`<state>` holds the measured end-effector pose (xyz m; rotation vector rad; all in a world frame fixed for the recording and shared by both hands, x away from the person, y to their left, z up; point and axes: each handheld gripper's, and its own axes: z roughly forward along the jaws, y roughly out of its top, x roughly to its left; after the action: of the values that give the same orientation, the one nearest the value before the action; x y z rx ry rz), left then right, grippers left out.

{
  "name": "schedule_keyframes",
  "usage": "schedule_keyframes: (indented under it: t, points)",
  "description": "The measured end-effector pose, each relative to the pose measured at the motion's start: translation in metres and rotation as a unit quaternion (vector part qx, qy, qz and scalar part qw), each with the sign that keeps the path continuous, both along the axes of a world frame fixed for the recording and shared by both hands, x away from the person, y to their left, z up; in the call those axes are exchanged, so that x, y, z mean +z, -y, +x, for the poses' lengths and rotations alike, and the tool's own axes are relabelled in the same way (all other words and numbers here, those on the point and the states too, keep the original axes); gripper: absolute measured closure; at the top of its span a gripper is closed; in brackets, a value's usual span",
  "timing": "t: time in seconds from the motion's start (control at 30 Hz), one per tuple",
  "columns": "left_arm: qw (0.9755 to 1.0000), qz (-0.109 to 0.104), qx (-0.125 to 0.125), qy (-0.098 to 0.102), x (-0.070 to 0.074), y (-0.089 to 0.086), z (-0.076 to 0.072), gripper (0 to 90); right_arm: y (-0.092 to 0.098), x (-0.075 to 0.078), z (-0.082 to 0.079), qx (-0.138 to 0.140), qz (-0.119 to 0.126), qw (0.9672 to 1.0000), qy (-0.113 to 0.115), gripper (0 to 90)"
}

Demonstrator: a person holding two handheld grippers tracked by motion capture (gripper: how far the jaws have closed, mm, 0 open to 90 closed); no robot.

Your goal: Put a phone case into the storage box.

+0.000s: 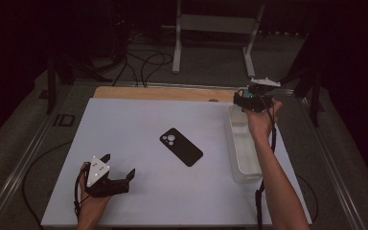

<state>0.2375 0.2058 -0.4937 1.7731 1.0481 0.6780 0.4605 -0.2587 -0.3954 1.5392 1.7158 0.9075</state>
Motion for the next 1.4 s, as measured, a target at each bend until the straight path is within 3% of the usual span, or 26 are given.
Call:
schedule_keyframes:
  t: [0.53, 0.97, 1.4]
  points:
    - [1.0000, 0.002, -0.003, 0.001, 0.000, 0.000, 0.000, 0.3, -0.006, -0.018, 0.007, 0.002, -0.007, 0.9995, -0.030, 16.2]
    - [1.0000, 0.001, -0.003, 0.002, 0.000, 0.001, 0.000, 0.3, -0.001, -0.036, 0.009, -0.004, -0.003, 0.9984, -0.056, 16.2]
    - [1.0000, 0.001, -0.003, 0.001, 0.000, 0.000, 0.000, 0.3, -0.002, -0.038, 0.012, 0.000, -0.007, 0.9978, -0.067, 16.2]
